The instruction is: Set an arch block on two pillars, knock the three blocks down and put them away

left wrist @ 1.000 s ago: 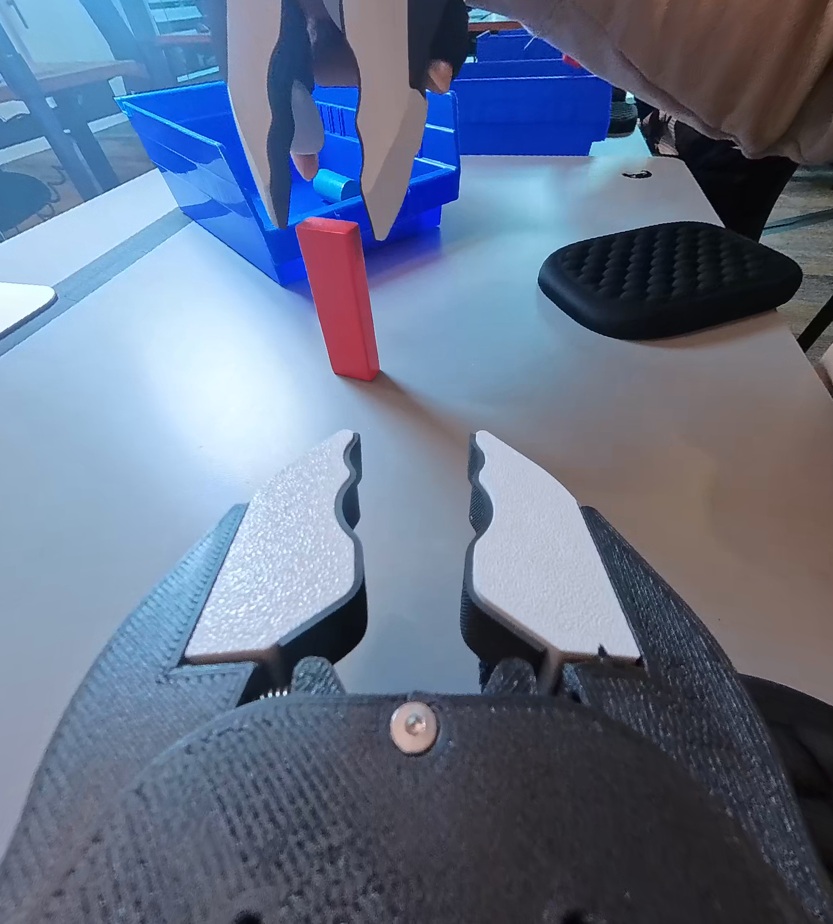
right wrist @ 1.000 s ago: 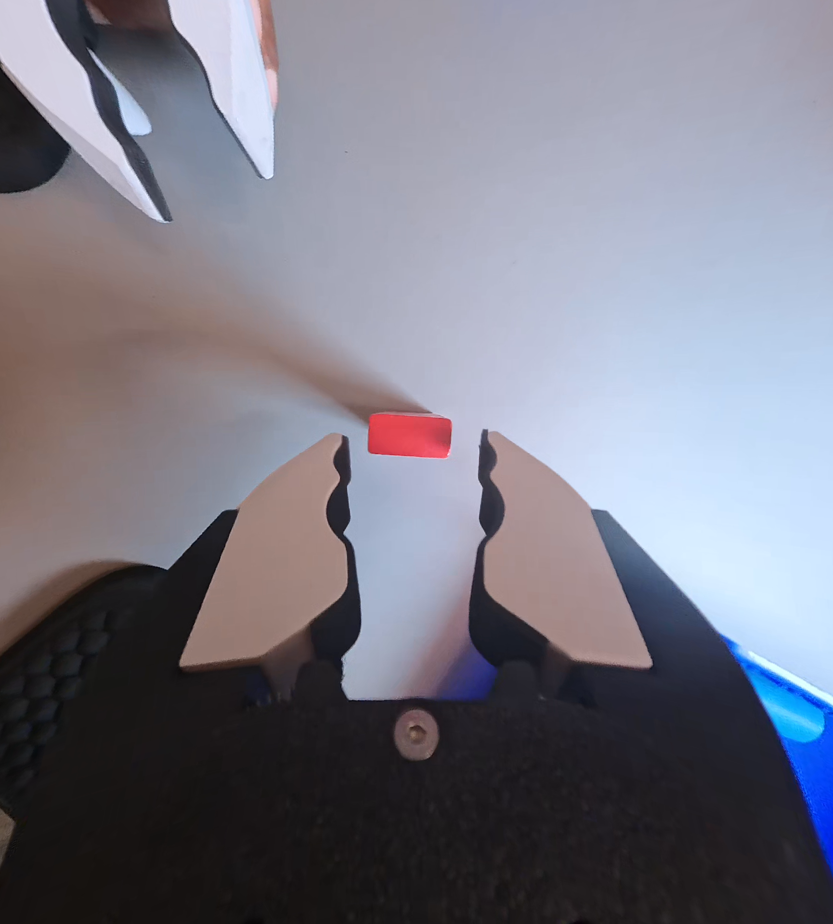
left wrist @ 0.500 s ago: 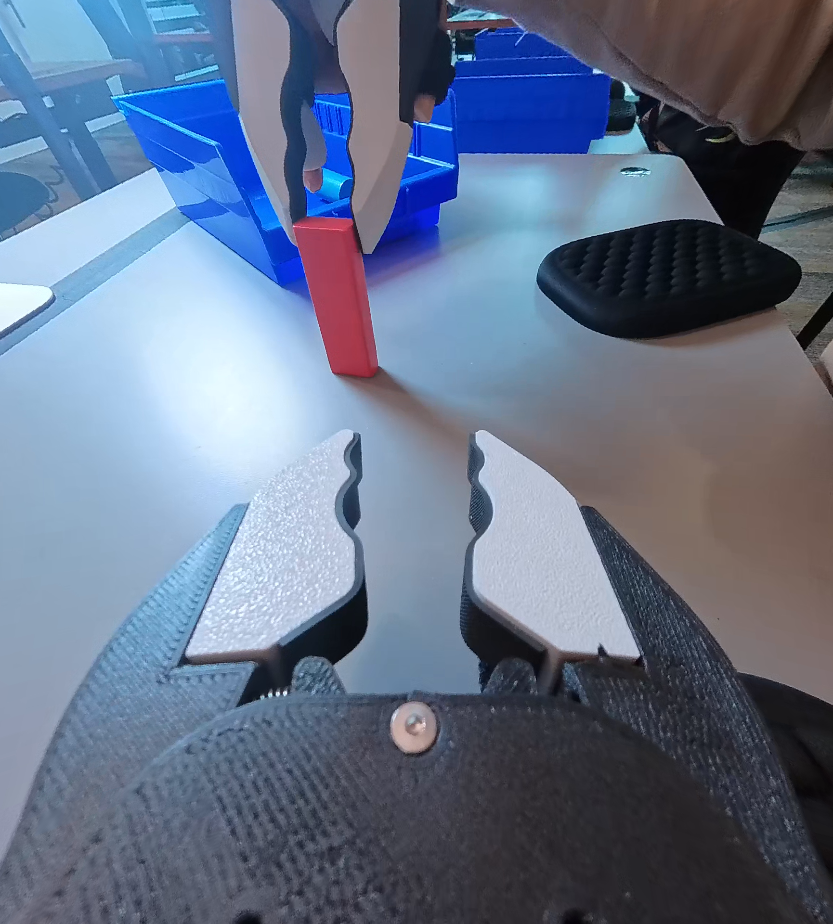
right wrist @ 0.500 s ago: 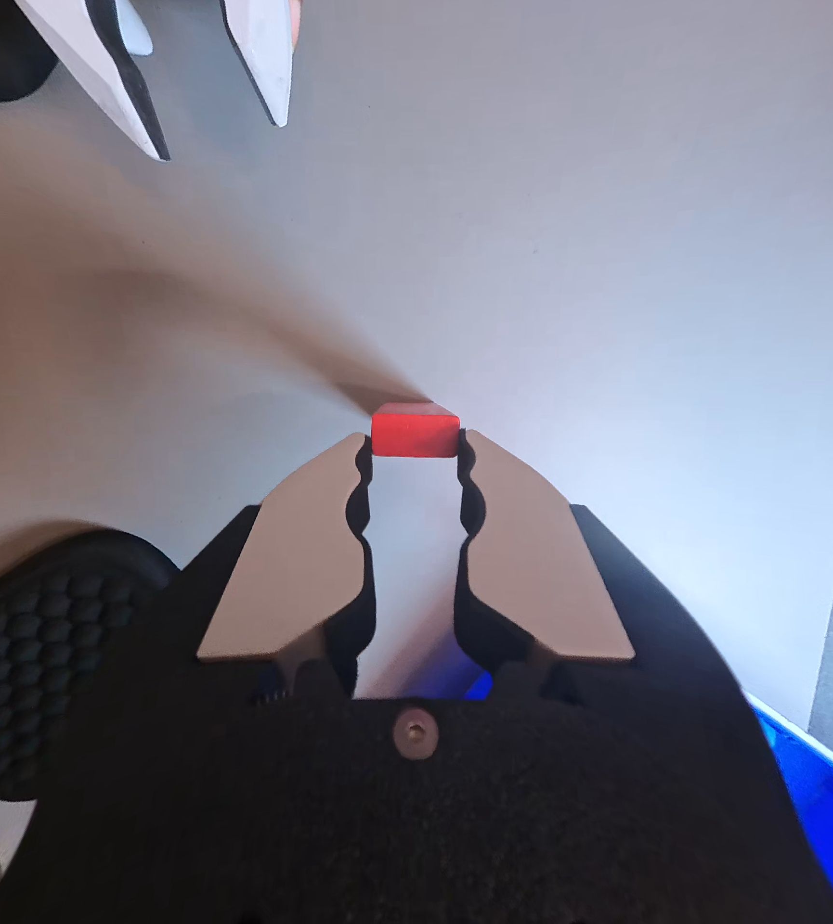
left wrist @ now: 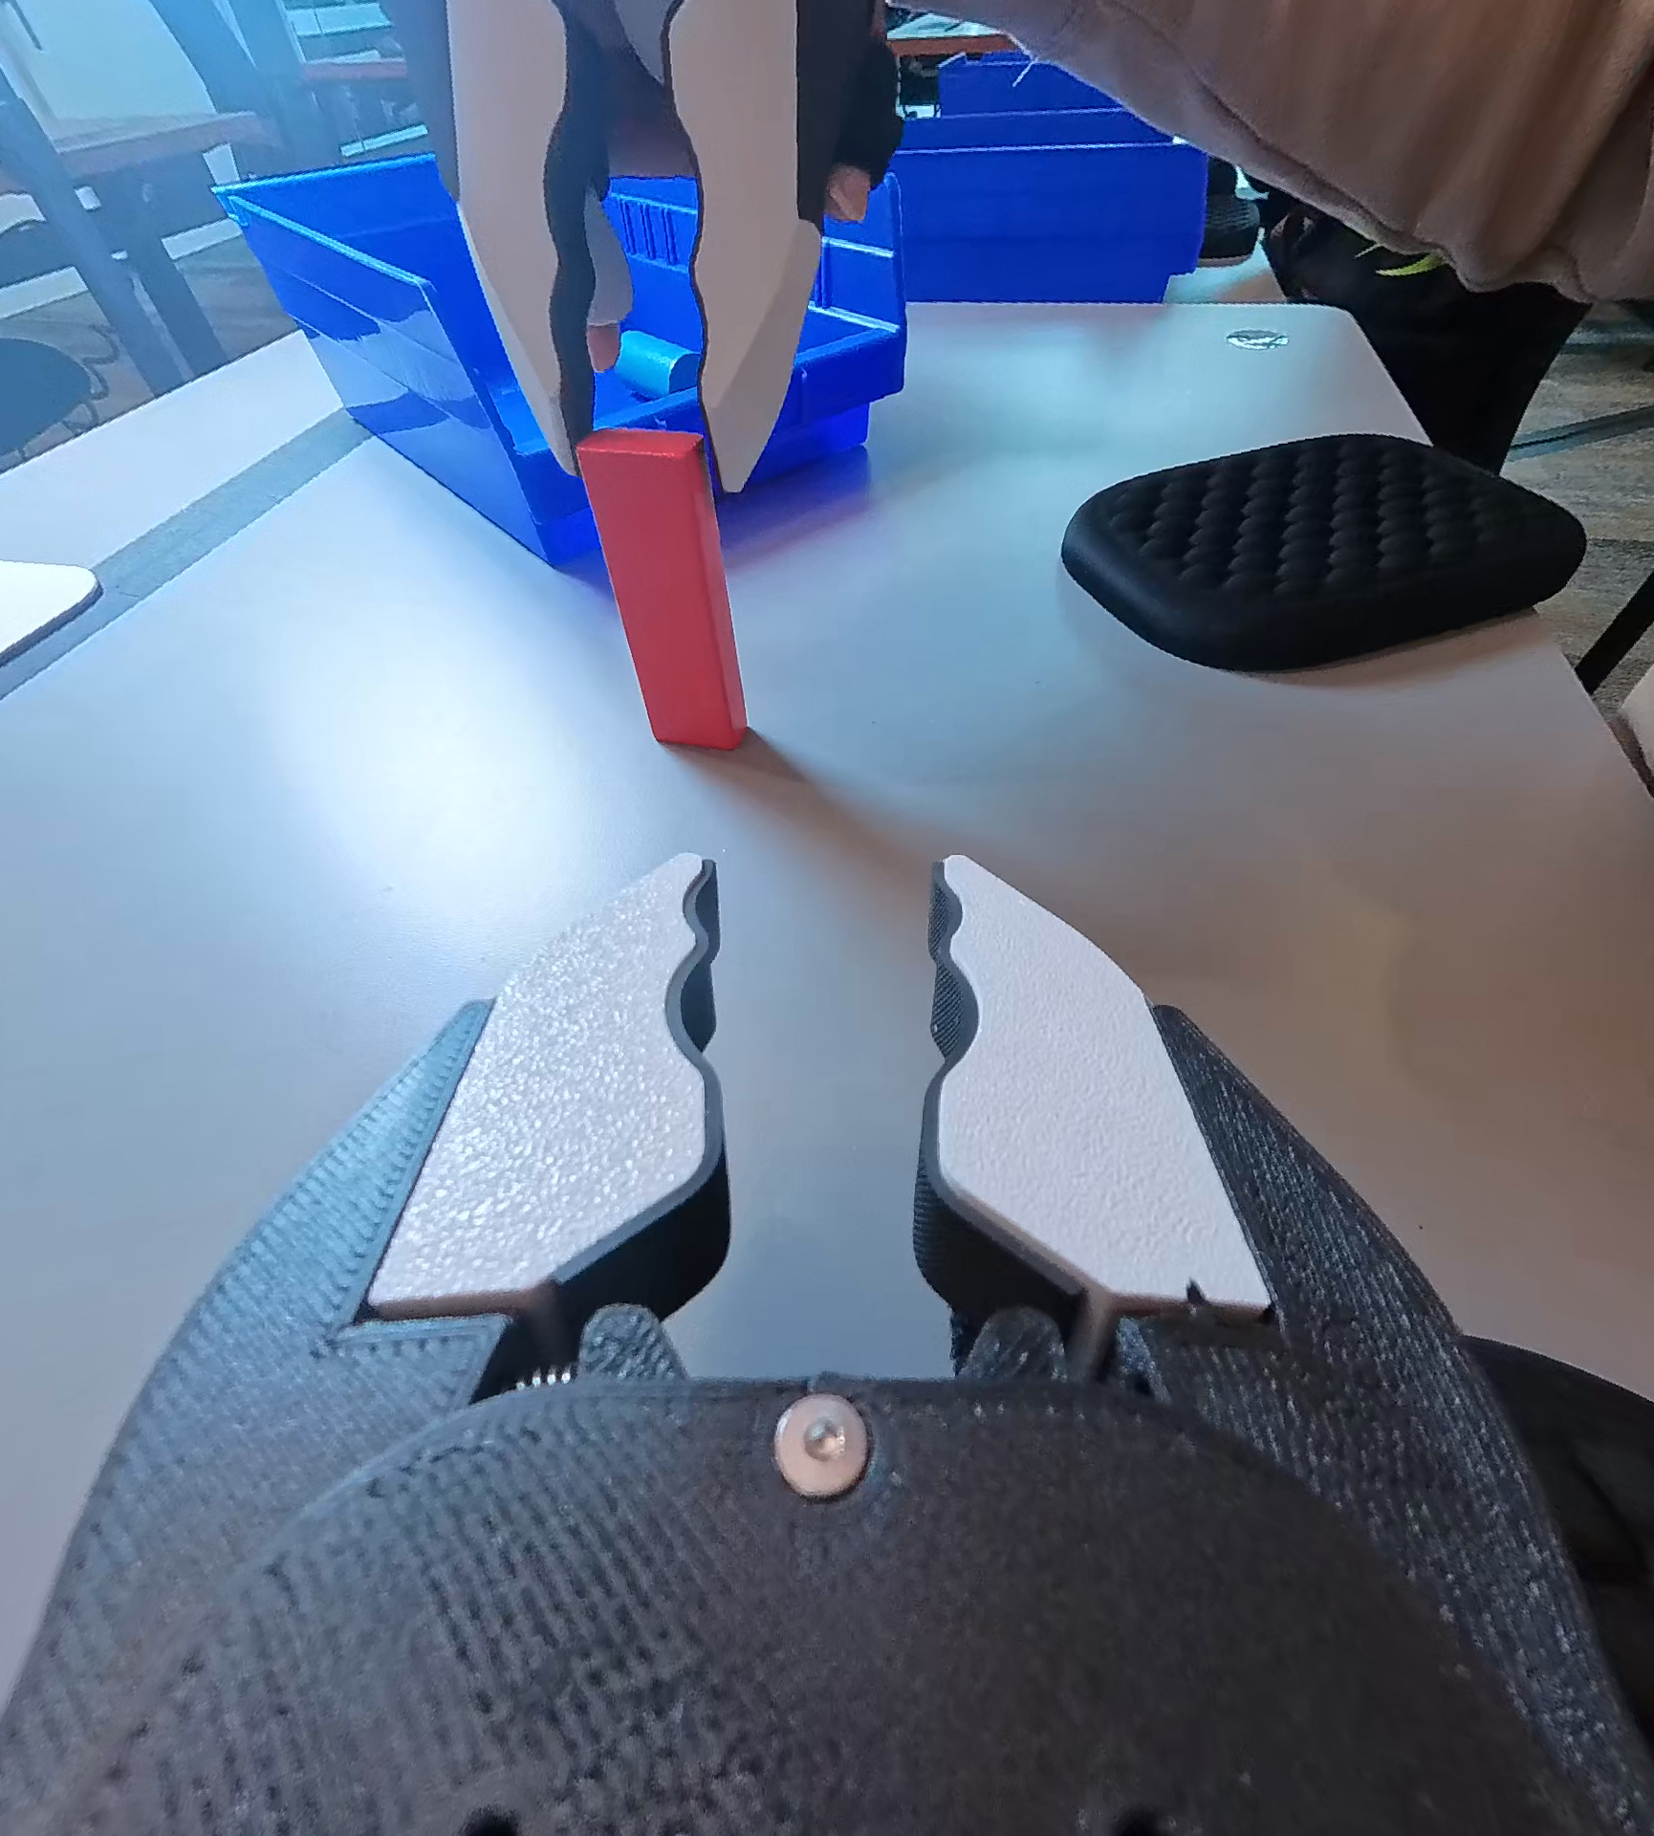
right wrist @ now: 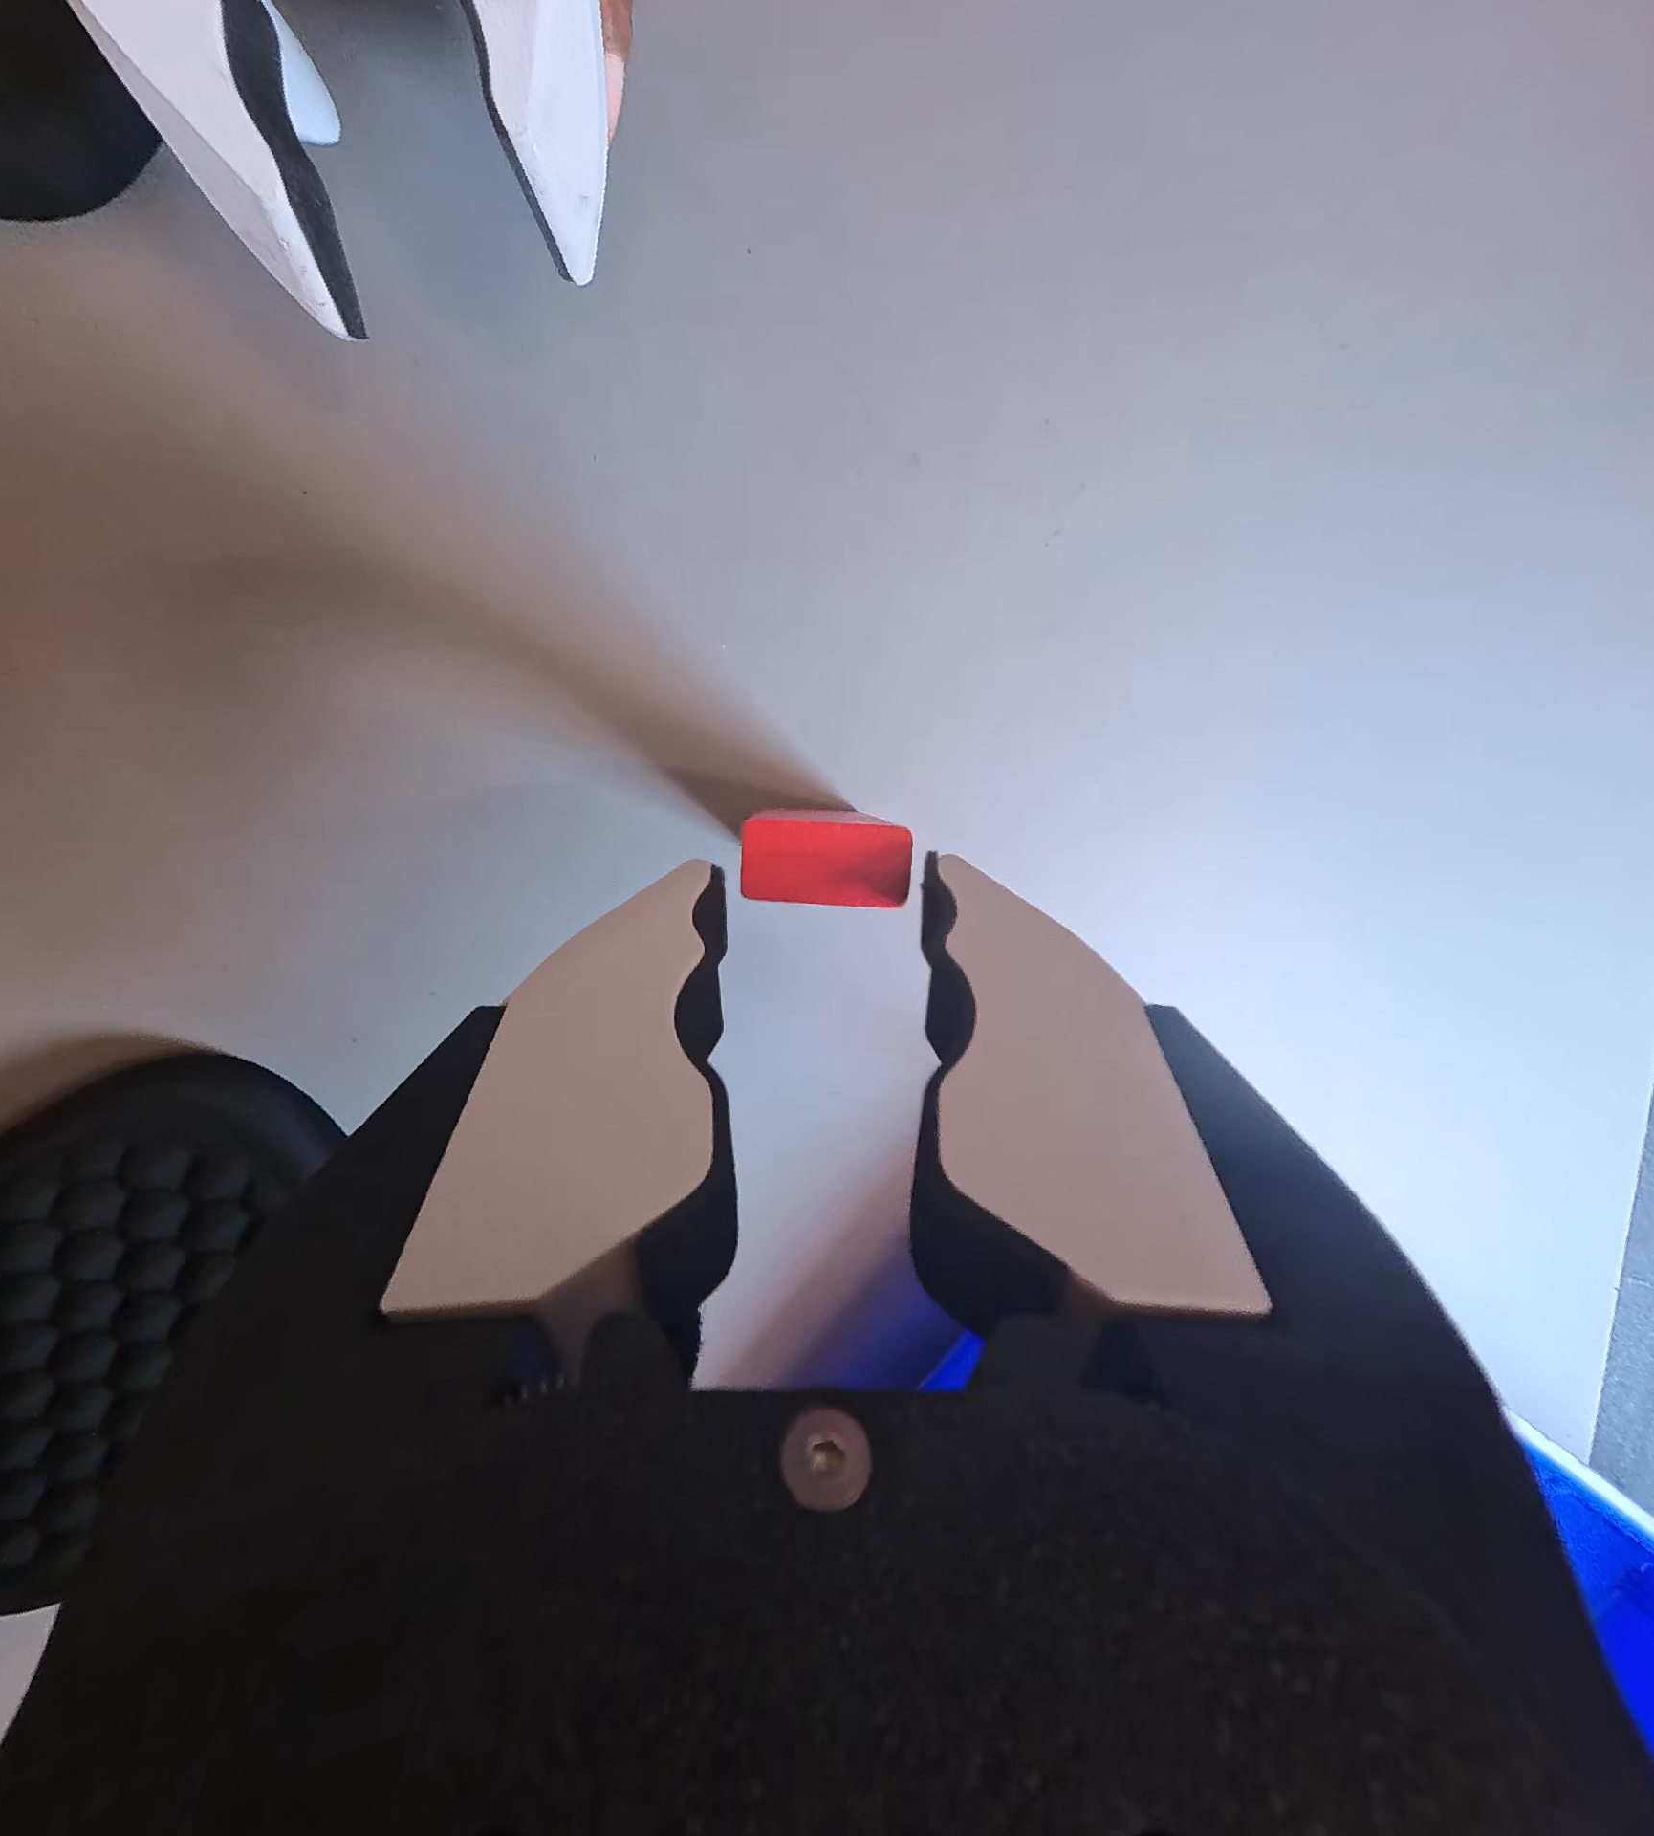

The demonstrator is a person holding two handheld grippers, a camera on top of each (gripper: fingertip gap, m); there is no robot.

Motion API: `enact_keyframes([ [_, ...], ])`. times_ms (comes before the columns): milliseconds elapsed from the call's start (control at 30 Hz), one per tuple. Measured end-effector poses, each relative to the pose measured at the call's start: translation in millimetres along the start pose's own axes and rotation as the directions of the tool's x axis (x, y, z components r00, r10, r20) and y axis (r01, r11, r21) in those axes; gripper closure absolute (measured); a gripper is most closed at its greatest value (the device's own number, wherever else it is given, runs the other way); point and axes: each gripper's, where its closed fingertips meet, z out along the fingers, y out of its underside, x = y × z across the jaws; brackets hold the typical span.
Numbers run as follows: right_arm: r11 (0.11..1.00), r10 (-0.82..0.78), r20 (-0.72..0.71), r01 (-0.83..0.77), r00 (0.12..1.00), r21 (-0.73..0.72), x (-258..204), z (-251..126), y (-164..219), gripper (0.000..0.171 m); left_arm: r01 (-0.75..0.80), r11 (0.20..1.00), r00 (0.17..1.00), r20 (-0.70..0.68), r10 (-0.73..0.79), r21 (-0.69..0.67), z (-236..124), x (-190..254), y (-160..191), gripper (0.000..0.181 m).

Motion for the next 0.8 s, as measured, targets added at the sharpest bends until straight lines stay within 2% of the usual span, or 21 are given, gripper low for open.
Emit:
enact_keyframes([
  [133,0.999,0.007,-0.025,-0.006,1.0,0.032,-1,-7,-3,0.128,0.005,1.0,1.0,-0.002,-0.005,0.006,0,0,-1,0.14],
  [267,0.981,0.046,-0.123,-0.022,0.991,0.195,-3,-25,-17,0.126,0.019,0.998,0.999,0.044,-0.021,0.053,-17,-14,-21,0.143],
  [367,0.907,0.124,-0.249,-0.008,0.96,0.421,-6,-49,-28,0.126,0.029,0.994,0.987,0.155,-0.046,0.109,-55,-46,-47,0.146],
  [500,0.794,0.259,-0.287,-0.034,0.922,0.607,-22,-64,-20,0.127,0.074,0.995,0.896,0.433,-0.098,0.073,-129,-123,-62,0.147],
  [567,0.749,0.299,-0.268,-0.052,0.916,0.66,-32,-65,-14,0.127,0.141,0.99,0.811,0.576,-0.105,-0.019,-169,-169,-50,0.145],
  [667,0.709,0.334,-0.233,-0.08,0.913,0.7,-43,-62,-4,0.128,0.303,0.931,0.691,0.72,-0.068,-0.203,-222,-233,-9,0.141],
  [733,0.696,0.348,-0.229,-0.086,0.909,0.713,-45,-60,3,0.128,0.447,0.839,0.665,0.742,-0.078,-0.312,-246,-257,28,0.139],
  [800,0.683,0.361,-0.23,-0.088,0.904,0.725,-44,-60,7,0.129,0.56,0.732,0.692,0.705,-0.157,-0.388,-253,-261,61,0.138],
])
